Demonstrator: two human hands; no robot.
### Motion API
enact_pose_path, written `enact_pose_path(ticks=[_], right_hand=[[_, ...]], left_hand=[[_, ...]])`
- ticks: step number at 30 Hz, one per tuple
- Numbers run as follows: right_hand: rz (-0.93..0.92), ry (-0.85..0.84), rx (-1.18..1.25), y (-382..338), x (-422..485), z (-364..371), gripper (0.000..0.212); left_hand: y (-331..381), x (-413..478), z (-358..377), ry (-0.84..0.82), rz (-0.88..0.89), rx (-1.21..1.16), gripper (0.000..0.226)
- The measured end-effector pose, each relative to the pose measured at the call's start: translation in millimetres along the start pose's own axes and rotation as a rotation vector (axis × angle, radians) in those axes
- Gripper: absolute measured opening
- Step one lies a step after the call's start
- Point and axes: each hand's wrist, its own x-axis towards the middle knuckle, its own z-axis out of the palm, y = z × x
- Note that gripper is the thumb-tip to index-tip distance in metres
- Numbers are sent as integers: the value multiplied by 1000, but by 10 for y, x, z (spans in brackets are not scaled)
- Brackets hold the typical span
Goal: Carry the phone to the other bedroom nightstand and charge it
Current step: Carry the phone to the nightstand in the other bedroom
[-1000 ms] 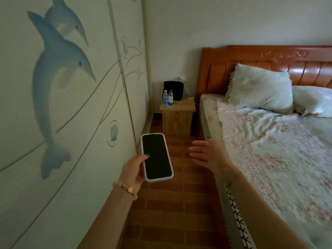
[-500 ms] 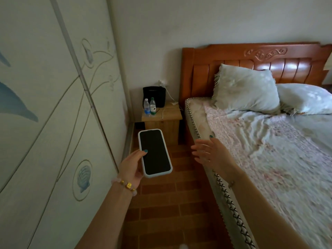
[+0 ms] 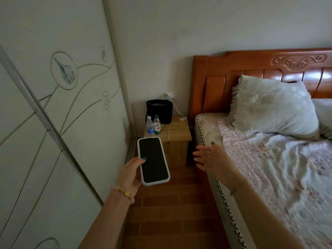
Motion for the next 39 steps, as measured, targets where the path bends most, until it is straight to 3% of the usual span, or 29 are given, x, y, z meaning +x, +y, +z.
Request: enact_pose_path(ticks=[15, 26, 36, 39], right_hand=[[115, 34, -8, -223, 2388, -97, 48], [130, 167, 62, -506, 3900, -49, 47], [188, 217, 74, -570, 4808, -330, 47], [214, 204, 64, -603, 5129, -475, 47]], left_hand=[[436, 2468, 469, -32, -130, 2, 14], [1110, 4272, 861, -99, -218, 21, 47], [1176, 5181, 1360, -114, -309, 65, 42], [1113, 5431, 1538, -83, -311, 96, 30]])
